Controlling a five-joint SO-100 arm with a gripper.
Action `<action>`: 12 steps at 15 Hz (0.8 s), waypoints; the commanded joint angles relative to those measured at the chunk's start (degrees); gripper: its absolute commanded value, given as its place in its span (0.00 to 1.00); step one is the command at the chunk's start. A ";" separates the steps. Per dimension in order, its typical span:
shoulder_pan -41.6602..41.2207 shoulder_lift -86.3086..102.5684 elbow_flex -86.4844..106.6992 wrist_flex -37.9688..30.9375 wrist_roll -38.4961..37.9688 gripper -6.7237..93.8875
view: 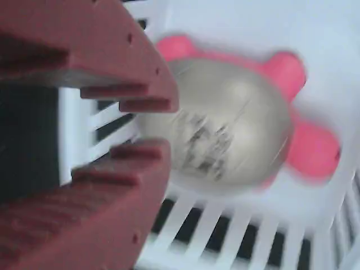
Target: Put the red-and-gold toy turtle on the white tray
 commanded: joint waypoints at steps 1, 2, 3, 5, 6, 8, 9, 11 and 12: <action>4.83 23.47 15.82 -13.97 -0.44 0.07; 8.00 31.46 25.49 -22.41 -2.55 0.07; 10.72 38.41 35.24 -30.59 -5.01 0.07; 14.06 50.10 52.29 -40.52 -7.29 0.07; 14.94 54.93 59.24 -42.71 -7.12 0.07; 16.00 63.37 71.46 -43.59 -6.15 0.07; 16.17 67.59 77.08 -43.51 -6.33 0.07; 15.73 77.43 87.63 -41.31 -7.47 0.07; 15.64 82.27 91.85 -39.46 -8.09 0.07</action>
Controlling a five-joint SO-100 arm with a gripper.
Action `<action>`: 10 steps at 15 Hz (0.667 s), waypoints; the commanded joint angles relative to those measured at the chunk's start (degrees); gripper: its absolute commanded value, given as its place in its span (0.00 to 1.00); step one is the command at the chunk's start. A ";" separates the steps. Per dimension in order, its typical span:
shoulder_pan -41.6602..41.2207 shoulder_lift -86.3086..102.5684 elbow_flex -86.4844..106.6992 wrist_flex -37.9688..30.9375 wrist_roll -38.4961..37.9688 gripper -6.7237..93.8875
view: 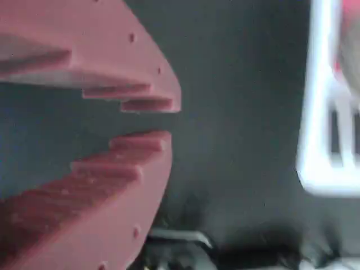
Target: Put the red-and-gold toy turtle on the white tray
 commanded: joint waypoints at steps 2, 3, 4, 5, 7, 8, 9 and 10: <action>-0.35 18.11 10.90 4.92 -0.79 0.07; -0.35 22.59 12.57 8.44 -0.88 0.07; -0.70 25.75 14.15 11.87 -0.53 0.07; -1.23 27.77 16.00 13.45 -0.35 0.07; -0.70 29.62 15.91 18.19 0.44 0.07; -0.70 31.64 15.82 21.36 0.62 0.07; -0.62 33.31 15.56 24.43 0.62 0.07; -0.97 33.31 14.85 27.07 0.35 0.07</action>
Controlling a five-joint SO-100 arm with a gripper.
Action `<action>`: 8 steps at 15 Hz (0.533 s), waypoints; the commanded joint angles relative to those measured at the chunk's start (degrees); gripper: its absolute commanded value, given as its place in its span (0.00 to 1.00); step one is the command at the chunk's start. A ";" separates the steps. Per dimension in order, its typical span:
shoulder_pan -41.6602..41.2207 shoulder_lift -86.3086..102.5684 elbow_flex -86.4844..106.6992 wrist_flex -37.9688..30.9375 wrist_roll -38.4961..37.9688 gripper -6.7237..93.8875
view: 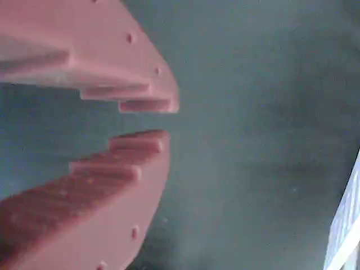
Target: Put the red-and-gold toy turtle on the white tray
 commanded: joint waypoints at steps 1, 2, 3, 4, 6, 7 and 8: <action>-1.85 0.79 -2.11 6.94 1.14 0.07; -2.64 0.79 -2.29 7.12 1.49 0.07; -2.46 0.79 -2.29 7.12 1.58 0.07; -2.37 0.79 -2.29 7.12 1.67 0.07; -2.37 0.79 -2.29 7.12 1.58 0.07; -2.37 0.79 -2.29 7.12 1.58 0.07; -2.37 0.79 -2.29 7.12 1.58 0.07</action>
